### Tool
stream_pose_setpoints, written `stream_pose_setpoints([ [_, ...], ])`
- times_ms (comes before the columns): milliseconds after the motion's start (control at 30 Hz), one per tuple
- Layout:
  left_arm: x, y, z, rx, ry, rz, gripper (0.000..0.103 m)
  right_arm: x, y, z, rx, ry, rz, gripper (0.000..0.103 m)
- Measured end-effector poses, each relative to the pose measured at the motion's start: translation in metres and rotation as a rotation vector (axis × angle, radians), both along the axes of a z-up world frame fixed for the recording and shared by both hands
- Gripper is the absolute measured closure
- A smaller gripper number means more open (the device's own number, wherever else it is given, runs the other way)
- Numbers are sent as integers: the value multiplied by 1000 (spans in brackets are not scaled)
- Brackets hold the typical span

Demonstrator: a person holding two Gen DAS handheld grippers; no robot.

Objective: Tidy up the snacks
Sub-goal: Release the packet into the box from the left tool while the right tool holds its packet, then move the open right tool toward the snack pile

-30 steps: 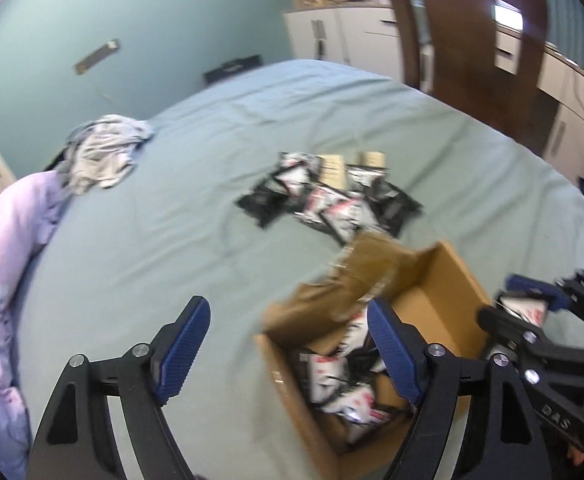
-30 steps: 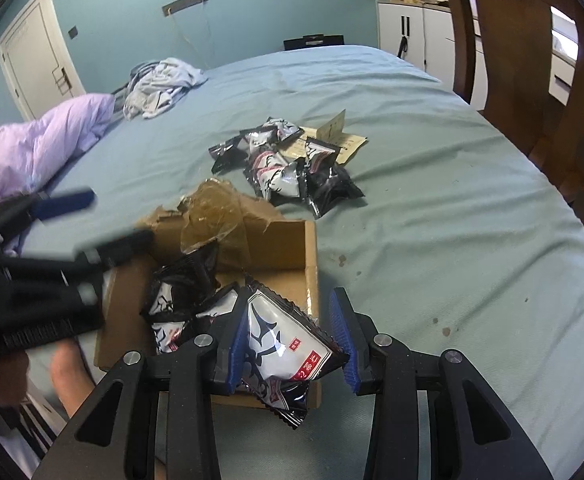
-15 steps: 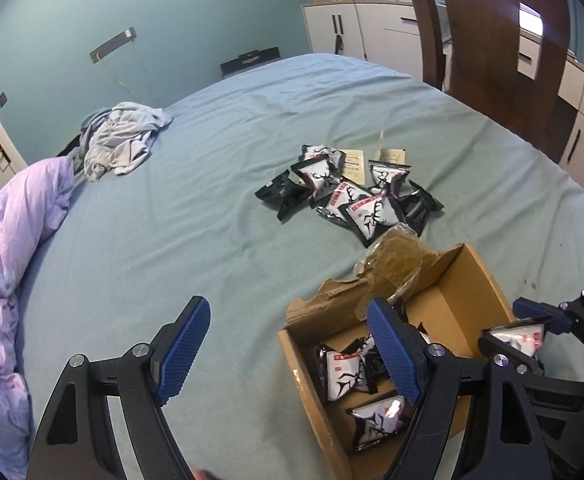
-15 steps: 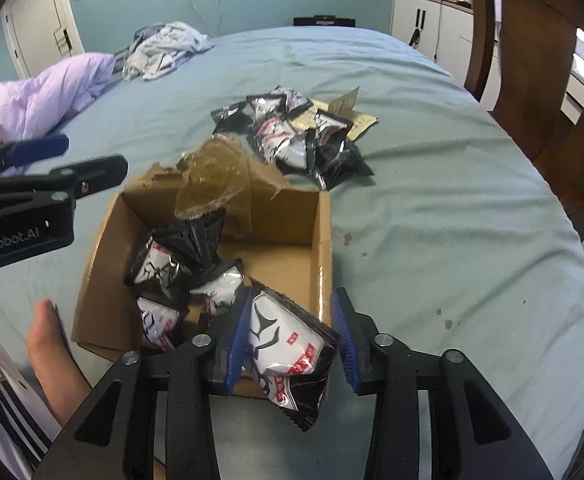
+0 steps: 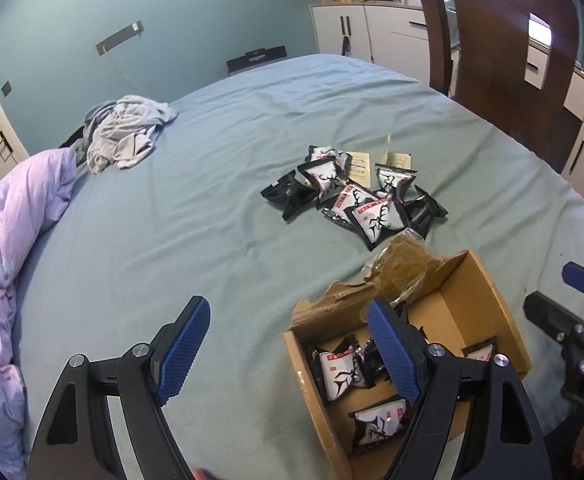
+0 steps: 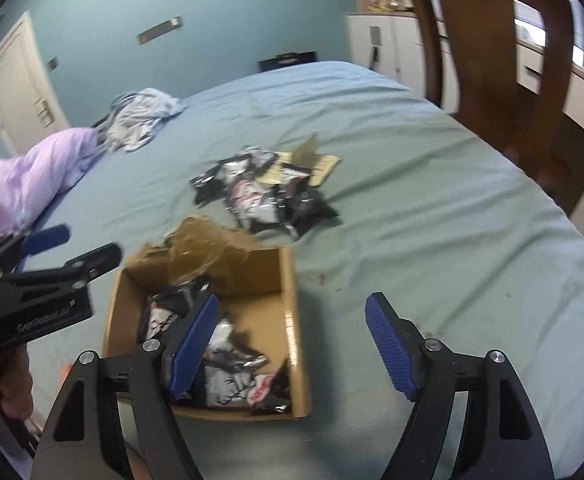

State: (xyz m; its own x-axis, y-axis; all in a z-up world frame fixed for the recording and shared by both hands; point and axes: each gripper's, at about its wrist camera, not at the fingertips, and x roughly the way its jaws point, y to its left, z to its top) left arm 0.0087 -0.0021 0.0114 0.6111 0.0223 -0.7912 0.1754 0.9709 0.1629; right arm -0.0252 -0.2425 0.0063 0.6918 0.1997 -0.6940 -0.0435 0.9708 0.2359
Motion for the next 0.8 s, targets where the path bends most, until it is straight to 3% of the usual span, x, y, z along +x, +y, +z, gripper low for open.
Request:
stream_pose_setpoints([
  [167,-1,5,8,-52,-8,6,20,2,-9,15,2,24,10,28],
  [267,-2,7,13,-69,-23,7,19,5,-16,35,-48,11,40,28],
  [400,3,9,15,-93,-16,16,18,0,-23,53,-186,-39,90,27],
  [500,7,10,13,-101,-1,29,18,-2,-32,43,-211,-45,67,25],
  [633,11,11,11,-112,17,40,18,11,-48,19,-80,49,-13,25],
  [800,14,10,8,-107,24,49,18,25,-41,15,-138,40,-48,25],
])
